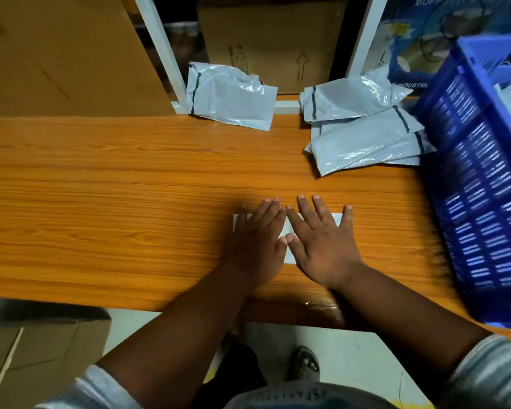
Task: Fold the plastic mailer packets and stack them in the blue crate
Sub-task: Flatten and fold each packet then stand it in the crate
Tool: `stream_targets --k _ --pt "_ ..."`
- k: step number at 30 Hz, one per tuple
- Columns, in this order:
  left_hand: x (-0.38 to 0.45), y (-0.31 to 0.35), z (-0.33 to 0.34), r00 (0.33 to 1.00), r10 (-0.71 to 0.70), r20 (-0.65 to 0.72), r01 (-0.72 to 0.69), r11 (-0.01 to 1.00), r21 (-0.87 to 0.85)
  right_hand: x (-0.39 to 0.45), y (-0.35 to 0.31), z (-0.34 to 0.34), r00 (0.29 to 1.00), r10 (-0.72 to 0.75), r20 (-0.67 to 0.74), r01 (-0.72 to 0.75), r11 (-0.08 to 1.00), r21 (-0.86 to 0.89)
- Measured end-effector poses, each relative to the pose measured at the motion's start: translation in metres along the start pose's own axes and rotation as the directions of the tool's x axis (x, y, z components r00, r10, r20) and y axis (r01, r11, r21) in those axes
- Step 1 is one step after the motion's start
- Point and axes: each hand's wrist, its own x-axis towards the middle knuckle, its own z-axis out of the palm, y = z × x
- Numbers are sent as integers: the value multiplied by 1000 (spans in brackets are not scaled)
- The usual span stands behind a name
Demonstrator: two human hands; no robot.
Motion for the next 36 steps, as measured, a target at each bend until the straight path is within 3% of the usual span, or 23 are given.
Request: stream_targets --k 3,7,11,14,23,25,27,29,30,31,33,34,36 --pt "-4 -5 -6 987 -101 -125 75 978 -197 3 2 -8 999 -20 29 20 1000 -2" --pt "-27 20 -23 994 -37 -100 42 998 50 15 16 -17 996 -45 80 46 999 -4" --pt "-56 17 -18 992 -122 14 117 971 207 7 11 -23 996 -93 20 94 993 -66" --pt "-58 13 -13 990 -133 54 119 969 218 -19 -11 -10 978 -208 -7 206 972 -115" --pt "-53 4 -11 988 -109 111 85 975 205 -21 -19 4 981 -128 147 131 991 -6" --pt "-48 12 -23 983 -115 145 75 965 251 -17 -14 -9 969 -130 210 113 989 91" --pt "-41 25 -31 989 -64 132 24 959 283 -13 -8 -31 952 -142 272 41 938 345" --pt "-31 40 -32 992 -18 124 -14 968 250 -15 4 -50 966 -113 232 -65 763 643" --pt "-26 47 -31 989 -22 144 -12 974 227 -18 10 -53 981 -83 178 -70 700 711" --pt "-22 52 -29 984 -38 174 0 977 215 -21 16 -52 990 -73 120 -30 726 687" --pt "-20 57 -22 974 -71 214 18 970 241 -29 28 -37 988 -148 52 120 930 348" --pt "-21 58 -20 974 -71 216 12 965 261 -34 33 -27 982 -179 60 167 971 169" --pt "-22 54 -19 978 -48 205 -12 959 285 -38 39 -12 982 -182 50 179 982 61"
